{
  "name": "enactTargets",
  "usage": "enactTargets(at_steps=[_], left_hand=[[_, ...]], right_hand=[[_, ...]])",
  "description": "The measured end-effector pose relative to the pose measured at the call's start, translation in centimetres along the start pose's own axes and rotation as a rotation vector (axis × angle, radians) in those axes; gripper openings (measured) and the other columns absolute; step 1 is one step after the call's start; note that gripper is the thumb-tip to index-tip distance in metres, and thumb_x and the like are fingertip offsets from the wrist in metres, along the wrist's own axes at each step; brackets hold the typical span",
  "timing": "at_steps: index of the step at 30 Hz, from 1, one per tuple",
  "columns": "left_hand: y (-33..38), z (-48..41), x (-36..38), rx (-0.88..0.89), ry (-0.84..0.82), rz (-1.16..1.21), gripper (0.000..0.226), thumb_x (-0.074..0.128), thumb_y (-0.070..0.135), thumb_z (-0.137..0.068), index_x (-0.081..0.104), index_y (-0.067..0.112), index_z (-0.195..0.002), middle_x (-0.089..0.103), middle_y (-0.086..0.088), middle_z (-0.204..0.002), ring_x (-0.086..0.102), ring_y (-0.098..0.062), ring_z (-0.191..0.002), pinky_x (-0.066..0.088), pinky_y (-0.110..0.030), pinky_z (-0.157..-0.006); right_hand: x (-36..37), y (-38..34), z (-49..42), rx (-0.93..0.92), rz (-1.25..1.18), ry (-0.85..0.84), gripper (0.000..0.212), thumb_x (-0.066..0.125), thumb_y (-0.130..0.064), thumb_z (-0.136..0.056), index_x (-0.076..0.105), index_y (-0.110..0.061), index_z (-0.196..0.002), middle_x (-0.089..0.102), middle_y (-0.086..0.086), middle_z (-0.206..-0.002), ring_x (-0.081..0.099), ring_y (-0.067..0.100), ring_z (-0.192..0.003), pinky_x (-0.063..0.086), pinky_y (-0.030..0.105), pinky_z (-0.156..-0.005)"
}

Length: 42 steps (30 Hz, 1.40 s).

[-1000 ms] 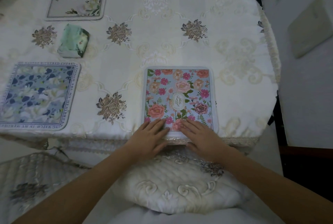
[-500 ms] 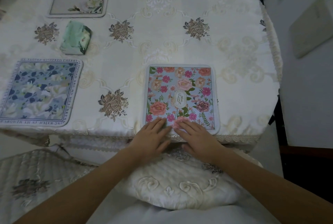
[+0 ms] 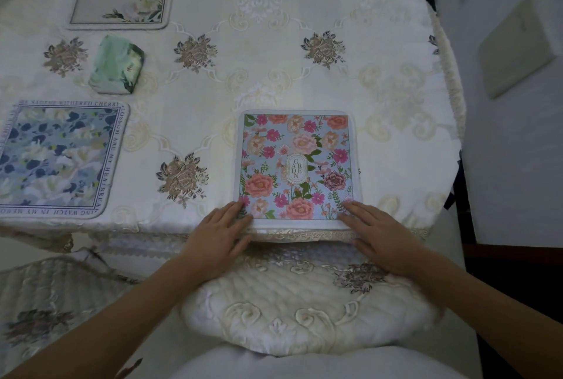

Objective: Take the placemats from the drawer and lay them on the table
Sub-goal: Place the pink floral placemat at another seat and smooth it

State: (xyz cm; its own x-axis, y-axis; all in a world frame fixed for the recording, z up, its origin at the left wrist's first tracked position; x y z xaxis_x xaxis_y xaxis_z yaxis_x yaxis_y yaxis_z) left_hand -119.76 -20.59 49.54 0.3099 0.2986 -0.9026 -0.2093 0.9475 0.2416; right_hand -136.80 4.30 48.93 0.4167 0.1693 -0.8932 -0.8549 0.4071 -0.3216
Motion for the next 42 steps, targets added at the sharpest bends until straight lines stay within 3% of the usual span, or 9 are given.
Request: enactTargets(at_steps=[7, 12, 16, 22, 26, 29, 37, 42], left_hand=[[-0.4, -1.1, 0.6, -0.052, 0.003, 0.008, 0.073, 0.012, 0.058, -0.097, 0.032, 0.019, -0.156, 0.017, -0.005, -0.166, 0.014, -0.021, -0.153, 0.009, -0.04, -0.123], [-1.1, -4.2, -0.5, -0.111, 0.015, 0.031, 0.081, -0.002, 0.063, -0.094, 0.016, 0.02, -0.16, 0.006, -0.004, -0.168, 0.002, -0.018, -0.154, 0.005, -0.041, -0.125], [-2.2, -7.9, -2.7, -0.14, 0.064, 0.068, 0.077, 0.007, 0.063, -0.097, 0.023, 0.018, -0.158, 0.009, -0.006, -0.168, 0.006, -0.021, -0.154, 0.012, -0.046, -0.124], [-4.7, -14.2, -5.3, -0.201, 0.111, 0.097, 0.067, 0.019, 0.055, -0.103, 0.02, 0.019, -0.159, 0.013, -0.012, -0.166, 0.009, -0.026, -0.153, 0.012, -0.046, -0.124], [-5.9, -17.5, -6.7, -0.237, 0.152, 0.124, 0.065, 0.025, 0.053, -0.102, 0.029, 0.016, -0.155, 0.018, -0.015, -0.165, 0.013, -0.03, -0.152, 0.014, -0.049, -0.123], [-5.5, -19.2, -6.8, -0.25, 0.145, 0.109, 0.066, 0.024, 0.053, -0.103, 0.023, 0.016, -0.158, 0.011, -0.013, -0.166, 0.006, -0.029, -0.153, 0.009, -0.046, -0.124], [0.2, -23.1, -6.8, -0.058, 0.091, 0.074, 0.064, 0.025, 0.053, -0.104, 0.021, 0.02, -0.159, 0.008, -0.008, -0.167, 0.001, -0.025, -0.154, 0.004, -0.046, -0.125], [-1.1, -22.3, -7.0, -0.087, 0.11, 0.074, 0.063, 0.026, 0.052, -0.104, 0.022, 0.019, -0.158, 0.011, -0.008, -0.167, 0.006, -0.023, -0.154, 0.005, -0.044, -0.124]], right_hand=[[-0.4, 0.8, -1.0, 0.128, -0.024, 0.097, 0.06, 0.05, -0.035, -0.101, 0.031, -0.015, -0.154, 0.023, 0.005, -0.163, 0.021, 0.022, -0.15, 0.021, 0.044, -0.122], [-1.7, 2.4, -3.5, 0.222, -0.048, 0.128, 0.059, 0.046, -0.036, -0.102, 0.03, -0.015, -0.155, 0.022, 0.005, -0.163, 0.019, 0.022, -0.151, 0.019, 0.044, -0.122], [-3.3, 4.8, -6.9, 0.291, -0.057, 0.129, 0.062, 0.044, -0.039, -0.103, 0.025, -0.013, -0.156, 0.02, 0.009, -0.163, 0.02, 0.026, -0.15, 0.019, 0.045, -0.122], [-6.1, 8.2, -12.6, 0.365, -0.082, 0.158, 0.064, 0.038, -0.042, -0.103, 0.021, -0.013, -0.157, 0.017, 0.01, -0.164, 0.015, 0.027, -0.151, 0.016, 0.044, -0.123], [-8.1, 9.5, -15.7, 0.372, -0.069, 0.193, 0.059, 0.042, -0.037, -0.103, 0.028, -0.012, -0.154, 0.023, 0.014, -0.162, 0.019, 0.031, -0.149, 0.019, 0.047, -0.121], [-8.8, 9.4, -17.4, 0.396, -0.068, 0.207, 0.057, 0.041, -0.036, -0.103, 0.031, -0.01, -0.153, 0.024, 0.015, -0.162, 0.019, 0.032, -0.149, 0.017, 0.048, -0.122], [-8.0, 4.8, -21.4, 0.31, -0.082, 0.17, 0.062, 0.04, -0.04, -0.103, 0.023, -0.013, -0.156, 0.014, 0.008, -0.165, 0.008, 0.027, -0.152, 0.008, 0.044, -0.122], [-8.1, 5.3, -21.0, 0.32, -0.117, 0.173, 0.06, 0.04, -0.038, -0.102, 0.026, -0.014, -0.155, 0.017, 0.007, -0.165, 0.011, 0.025, -0.152, 0.011, 0.044, -0.123]])
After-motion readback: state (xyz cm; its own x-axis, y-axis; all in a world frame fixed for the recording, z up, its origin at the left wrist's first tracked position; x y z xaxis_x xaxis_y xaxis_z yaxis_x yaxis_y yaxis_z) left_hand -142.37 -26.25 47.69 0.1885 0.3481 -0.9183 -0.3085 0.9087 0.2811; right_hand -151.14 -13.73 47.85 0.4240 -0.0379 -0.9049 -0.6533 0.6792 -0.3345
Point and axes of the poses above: each hand's wrist, its own z-axis away from the middle knuckle, its own x-axis out of the palm, y = z × x, the point moved 9 cm from there along -z, towards the middle knuckle
